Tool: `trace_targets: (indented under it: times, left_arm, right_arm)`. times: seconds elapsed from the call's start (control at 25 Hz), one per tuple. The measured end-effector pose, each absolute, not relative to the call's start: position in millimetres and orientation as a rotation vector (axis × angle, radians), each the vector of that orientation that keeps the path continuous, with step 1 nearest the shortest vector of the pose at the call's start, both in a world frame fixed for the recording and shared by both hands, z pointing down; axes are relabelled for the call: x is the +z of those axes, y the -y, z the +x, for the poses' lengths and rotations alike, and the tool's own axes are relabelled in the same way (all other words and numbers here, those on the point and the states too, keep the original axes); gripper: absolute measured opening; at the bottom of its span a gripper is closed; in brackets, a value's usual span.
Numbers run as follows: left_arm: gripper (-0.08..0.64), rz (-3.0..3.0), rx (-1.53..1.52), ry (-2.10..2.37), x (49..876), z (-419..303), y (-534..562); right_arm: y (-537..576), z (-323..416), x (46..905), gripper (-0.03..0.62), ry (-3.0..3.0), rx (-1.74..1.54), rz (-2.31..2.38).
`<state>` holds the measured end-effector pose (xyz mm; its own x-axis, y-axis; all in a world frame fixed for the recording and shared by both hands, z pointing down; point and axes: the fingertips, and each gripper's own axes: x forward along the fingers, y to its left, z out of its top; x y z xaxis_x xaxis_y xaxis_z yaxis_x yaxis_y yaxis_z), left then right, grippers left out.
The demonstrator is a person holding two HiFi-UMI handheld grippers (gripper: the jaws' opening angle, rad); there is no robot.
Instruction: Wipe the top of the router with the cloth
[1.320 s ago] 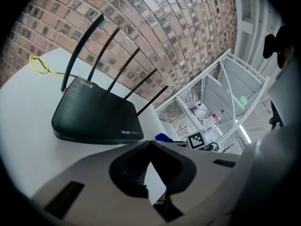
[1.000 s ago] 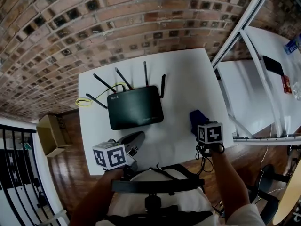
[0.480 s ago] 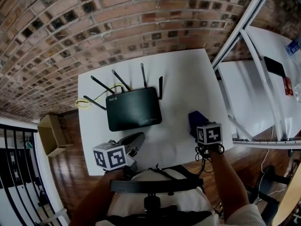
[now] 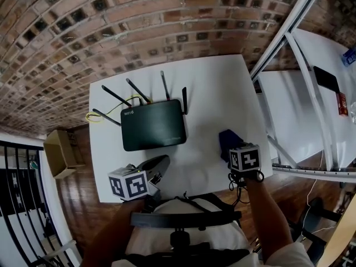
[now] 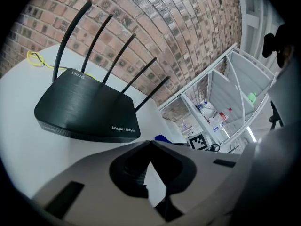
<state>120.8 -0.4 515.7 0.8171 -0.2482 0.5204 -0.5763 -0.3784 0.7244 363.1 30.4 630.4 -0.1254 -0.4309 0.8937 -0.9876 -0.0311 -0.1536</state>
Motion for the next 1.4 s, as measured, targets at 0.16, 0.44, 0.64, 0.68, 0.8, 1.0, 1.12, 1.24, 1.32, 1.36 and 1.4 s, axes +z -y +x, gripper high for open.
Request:
trace_targets:
  times: [0.16, 0.44, 0.64, 0.68, 0.8, 1.0, 1.12, 1.24, 1.32, 1.36, 1.4]
  left_arm:
    - [0.023, 1.947, 0.402, 0.638, 523.1, 126.7, -6.7]
    - [0.023, 1.923, 0.412, 0.670, 529.4, 141.1, -23.5]
    - [0.024, 1.925, 0.422, 0.677, 527.7, 139.3, -35.3]
    - [0.023, 1.929, 0.423, 0.677, 526.5, 136.2, -36.9]
    - [0.023, 1.939, 0.420, 0.677, 521.6, 121.0, -40.6]
    - [0.023, 1.952, 0.424, 0.662, 513.2, 92.7, -48.0]
    - [0.024, 1.958, 0.423, 0.646, 510.9, 79.6, -52.7]
    - [0.023, 1.961, 0.422, 0.637, 511.0, 68.3, -55.9]
    - [0.023, 1.967, 0.417, 0.631, 509.7, 63.4, -57.5]
    - [0.023, 1.971, 0.415, 0.628, 508.9, 61.3, -58.3]
    - [0.023, 1.974, 0.413, 0.627, 508.1, 59.1, -59.0]
  right_arm:
    - [-29.5, 363.9, 631.5, 0.167, 1.650, 1.104, 1.480]
    - [-29.6, 366.3, 631.9, 0.167, 1.714, 1.053, 1.448]
    - [-30.6, 365.4, 633.2, 0.166, 1.750, 1.037, 1.426]
    - [-30.7, 365.1, 633.2, 0.166, 1.751, 1.036, 1.427]
    - [-33.5, 364.2, 633.0, 0.166, 1.734, 1.030, 1.439]
    - [-37.1, 360.0, 632.8, 0.166, 1.685, 1.048, 1.448]
    - [-36.3, 358.4, 631.9, 0.165, 1.665, 1.056, 1.448]
    - [-36.7, 355.8, 632.5, 0.164, 1.648, 1.065, 1.445]
    - [-37.2, 354.6, 632.8, 0.164, 1.642, 1.068, 1.440]
    - [-37.5, 354.3, 632.9, 0.164, 1.638, 1.071, 1.437]
    - [-37.9, 353.9, 633.0, 0.164, 1.634, 1.076, 1.432]
